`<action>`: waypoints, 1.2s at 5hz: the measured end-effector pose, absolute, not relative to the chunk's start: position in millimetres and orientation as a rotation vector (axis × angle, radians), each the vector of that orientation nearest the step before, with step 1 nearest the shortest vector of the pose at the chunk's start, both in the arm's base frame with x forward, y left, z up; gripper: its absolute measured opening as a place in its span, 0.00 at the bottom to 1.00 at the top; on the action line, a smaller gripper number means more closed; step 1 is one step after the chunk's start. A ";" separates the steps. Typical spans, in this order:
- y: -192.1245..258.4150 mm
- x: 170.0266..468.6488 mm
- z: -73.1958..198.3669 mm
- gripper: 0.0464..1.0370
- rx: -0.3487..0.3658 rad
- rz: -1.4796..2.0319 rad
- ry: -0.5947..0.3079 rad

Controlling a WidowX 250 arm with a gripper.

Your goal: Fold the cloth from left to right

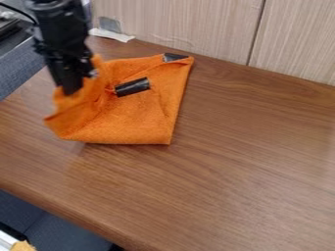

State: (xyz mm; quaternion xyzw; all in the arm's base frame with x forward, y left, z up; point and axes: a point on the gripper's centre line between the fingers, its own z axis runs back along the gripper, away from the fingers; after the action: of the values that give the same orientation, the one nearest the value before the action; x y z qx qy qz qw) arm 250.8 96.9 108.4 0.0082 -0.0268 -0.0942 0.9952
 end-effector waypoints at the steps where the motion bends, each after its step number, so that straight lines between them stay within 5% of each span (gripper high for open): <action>1: 55.5 268.4 111.3 0.02 0.022 -0.270 -0.071; 3: 1.8 286.6 80.9 0.02 0.047 -0.353 -0.061; 6: -13.9 298.2 46.6 0.05 0.111 -0.356 -0.050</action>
State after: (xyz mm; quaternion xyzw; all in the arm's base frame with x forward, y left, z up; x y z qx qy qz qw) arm 298.2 -13.9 46.6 0.0551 -0.0249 -0.1768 0.9824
